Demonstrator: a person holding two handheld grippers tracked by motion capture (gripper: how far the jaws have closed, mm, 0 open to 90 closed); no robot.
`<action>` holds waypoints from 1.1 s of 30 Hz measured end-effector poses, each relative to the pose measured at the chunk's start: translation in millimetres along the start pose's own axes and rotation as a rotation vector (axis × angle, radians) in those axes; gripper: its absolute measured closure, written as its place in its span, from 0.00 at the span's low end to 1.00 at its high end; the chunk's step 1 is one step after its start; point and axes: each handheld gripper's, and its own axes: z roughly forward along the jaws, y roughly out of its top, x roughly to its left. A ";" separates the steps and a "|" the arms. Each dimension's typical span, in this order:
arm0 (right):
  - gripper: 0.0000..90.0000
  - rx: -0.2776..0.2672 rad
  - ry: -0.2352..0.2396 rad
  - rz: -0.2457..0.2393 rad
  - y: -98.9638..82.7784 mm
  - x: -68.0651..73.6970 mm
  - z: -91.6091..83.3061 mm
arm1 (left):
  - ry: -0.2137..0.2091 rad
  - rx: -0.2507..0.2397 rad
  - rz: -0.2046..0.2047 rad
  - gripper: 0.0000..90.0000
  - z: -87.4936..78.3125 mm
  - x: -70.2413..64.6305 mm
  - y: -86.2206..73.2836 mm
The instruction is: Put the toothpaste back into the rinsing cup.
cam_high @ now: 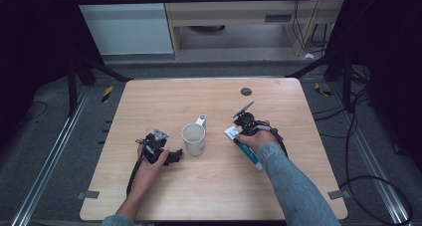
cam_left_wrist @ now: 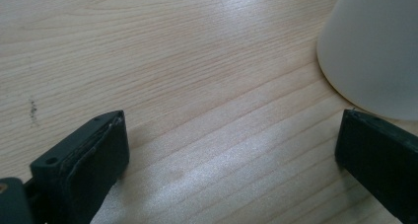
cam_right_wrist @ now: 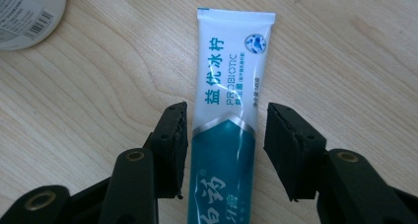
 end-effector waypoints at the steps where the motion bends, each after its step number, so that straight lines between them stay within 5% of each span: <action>1: 0.57 0.000 0.000 0.000 0.0 0.0 0.0 | 0.000 0.001 0.001 0.00 -0.1 0.1 0.0; 14: 0.58 0.055 -0.009 0.008 5.3 0.5 16.4 | 0.000 0.001 0.001 0.00 0.0 0.1 0.0; 33: 0.59 0.064 -0.011 0.014 5.3 0.6 18.3 | -0.003 0.000 0.002 0.00 0.2 0.1 0.2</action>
